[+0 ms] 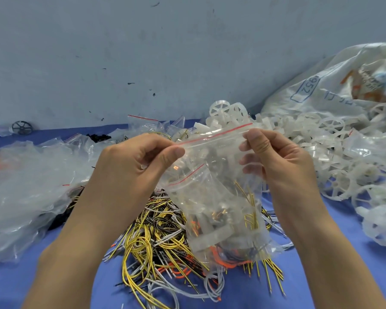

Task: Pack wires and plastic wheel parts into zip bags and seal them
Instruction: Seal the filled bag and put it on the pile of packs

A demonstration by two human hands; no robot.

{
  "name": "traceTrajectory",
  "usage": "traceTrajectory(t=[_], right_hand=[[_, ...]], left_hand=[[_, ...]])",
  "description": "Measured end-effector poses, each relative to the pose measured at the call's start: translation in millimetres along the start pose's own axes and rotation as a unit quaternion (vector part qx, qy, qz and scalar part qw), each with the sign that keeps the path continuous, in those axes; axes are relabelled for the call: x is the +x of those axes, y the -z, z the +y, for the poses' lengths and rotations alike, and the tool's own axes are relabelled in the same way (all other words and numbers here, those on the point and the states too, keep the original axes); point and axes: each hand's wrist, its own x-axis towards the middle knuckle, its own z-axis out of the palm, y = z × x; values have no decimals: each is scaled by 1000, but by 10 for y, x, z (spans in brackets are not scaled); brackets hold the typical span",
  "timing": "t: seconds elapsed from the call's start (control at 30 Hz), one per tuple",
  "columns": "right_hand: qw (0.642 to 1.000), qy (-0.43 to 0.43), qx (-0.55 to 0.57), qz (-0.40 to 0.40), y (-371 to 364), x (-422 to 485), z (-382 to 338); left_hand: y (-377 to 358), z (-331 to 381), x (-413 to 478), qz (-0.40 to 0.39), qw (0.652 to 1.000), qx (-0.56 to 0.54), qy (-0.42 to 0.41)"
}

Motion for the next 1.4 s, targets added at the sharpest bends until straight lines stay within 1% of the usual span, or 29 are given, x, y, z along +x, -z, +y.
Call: traceTrajectory(t=[0.2, 0.33, 0.43, 0.53, 0.63, 0.73, 0.9, 1.07, 1.17, 1.23, 1.3, 1.4], right_hand=[[1000, 13, -8, 24, -20, 1, 31], [999, 34, -27, 18, -71, -27, 58], [995, 66, -74, -13, -167, -79, 112], [983, 98, -146, -58, -280, -141, 189], [971, 127, -183, -84, -349, -178, 214], [977, 119, -147, -97, -366, -188, 187], [990, 83, -51, -105, -358, -189, 110], [990, 58, -42, -121, -338, -190, 70], [990, 62, -46, -119, -340, -194, 67], [990, 67, -42, -117, -341, -193, 59], [990, 66, -37, -116, -336, -190, 61], [995, 53, -32, -82, -314, -171, 72]], left_hand=[[8, -55, -11, 11, 1000, 9, 16], [-18, -101, 3, 9, 998, 54, 28], [-71, -77, 32, -15, 996, 81, 15], [-144, -12, 42, -65, 996, 58, -14], [-172, -15, 32, -84, 996, 25, -18], [-135, -17, 27, -66, 998, 6, -23], [-98, 49, 22, -49, 996, -73, 20], [-95, 96, 18, -23, 993, -111, 41], [-118, 86, 22, -20, 991, -122, 50], [-120, 69, 25, -22, 987, -147, 64], [-88, 29, 26, -40, 983, -165, 75], [-18, -68, 11, -72, 985, -141, 73]])
